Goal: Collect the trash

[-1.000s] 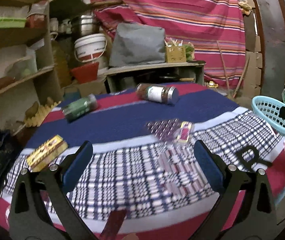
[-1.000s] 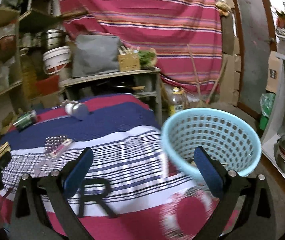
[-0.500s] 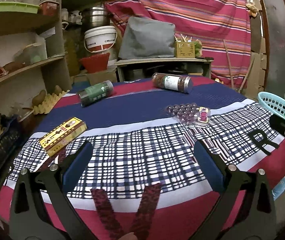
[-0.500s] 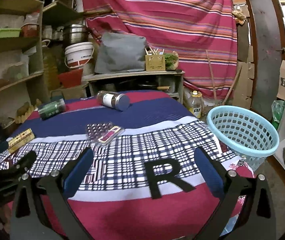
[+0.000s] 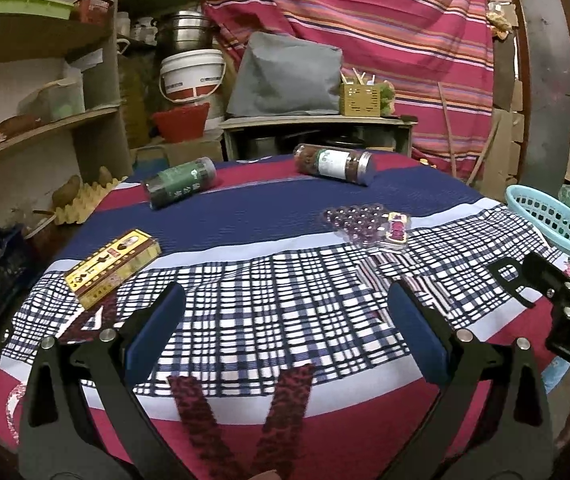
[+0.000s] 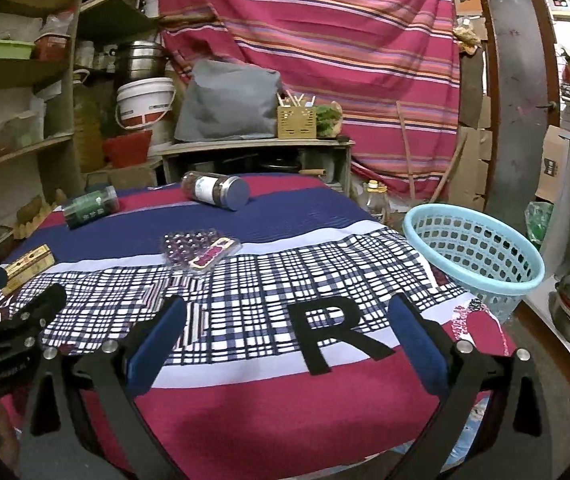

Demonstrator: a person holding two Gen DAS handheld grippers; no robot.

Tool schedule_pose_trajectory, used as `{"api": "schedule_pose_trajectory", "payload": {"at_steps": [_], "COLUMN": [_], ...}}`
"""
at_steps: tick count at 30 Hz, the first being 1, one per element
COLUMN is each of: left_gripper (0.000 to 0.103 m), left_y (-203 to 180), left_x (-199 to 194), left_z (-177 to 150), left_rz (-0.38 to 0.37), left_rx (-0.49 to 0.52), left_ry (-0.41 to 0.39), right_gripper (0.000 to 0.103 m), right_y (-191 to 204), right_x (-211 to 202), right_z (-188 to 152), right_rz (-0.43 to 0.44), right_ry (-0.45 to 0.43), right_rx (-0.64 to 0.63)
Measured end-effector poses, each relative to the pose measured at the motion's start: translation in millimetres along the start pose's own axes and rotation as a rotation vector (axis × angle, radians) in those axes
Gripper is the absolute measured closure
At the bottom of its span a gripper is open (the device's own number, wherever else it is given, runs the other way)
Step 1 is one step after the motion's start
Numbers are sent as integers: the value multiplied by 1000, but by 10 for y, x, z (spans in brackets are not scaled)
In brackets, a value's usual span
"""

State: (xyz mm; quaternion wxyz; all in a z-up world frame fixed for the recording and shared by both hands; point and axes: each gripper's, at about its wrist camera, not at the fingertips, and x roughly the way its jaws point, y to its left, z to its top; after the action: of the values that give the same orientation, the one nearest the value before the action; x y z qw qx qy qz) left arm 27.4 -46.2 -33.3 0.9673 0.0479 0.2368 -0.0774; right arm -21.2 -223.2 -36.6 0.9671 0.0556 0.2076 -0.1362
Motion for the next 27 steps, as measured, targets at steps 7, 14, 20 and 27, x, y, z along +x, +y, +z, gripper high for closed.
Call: {"api": "schedule_pose_trajectory", "payload": {"at_steps": [7,14,20,27], "left_gripper": [5,5,5,5], "left_y": [15,-6,-60,-37], "left_x": [25,38,43,52], "left_z": [11,4,-3,0], "left_rz": [7,28,42,49], "left_rx": [-25,-19,1,-11], "left_ry": [5,3,4,10], "right_gripper": [5,5,5,5], "right_y": [-31,33,30,26], "right_x": [30,46,85,94], "right_z": [-7,-23,-39,-44], "right_rz": [-4,10,11,-1], "right_ry": [-2,-1,14,18], "right_rx": [25,-9,3,10]}}
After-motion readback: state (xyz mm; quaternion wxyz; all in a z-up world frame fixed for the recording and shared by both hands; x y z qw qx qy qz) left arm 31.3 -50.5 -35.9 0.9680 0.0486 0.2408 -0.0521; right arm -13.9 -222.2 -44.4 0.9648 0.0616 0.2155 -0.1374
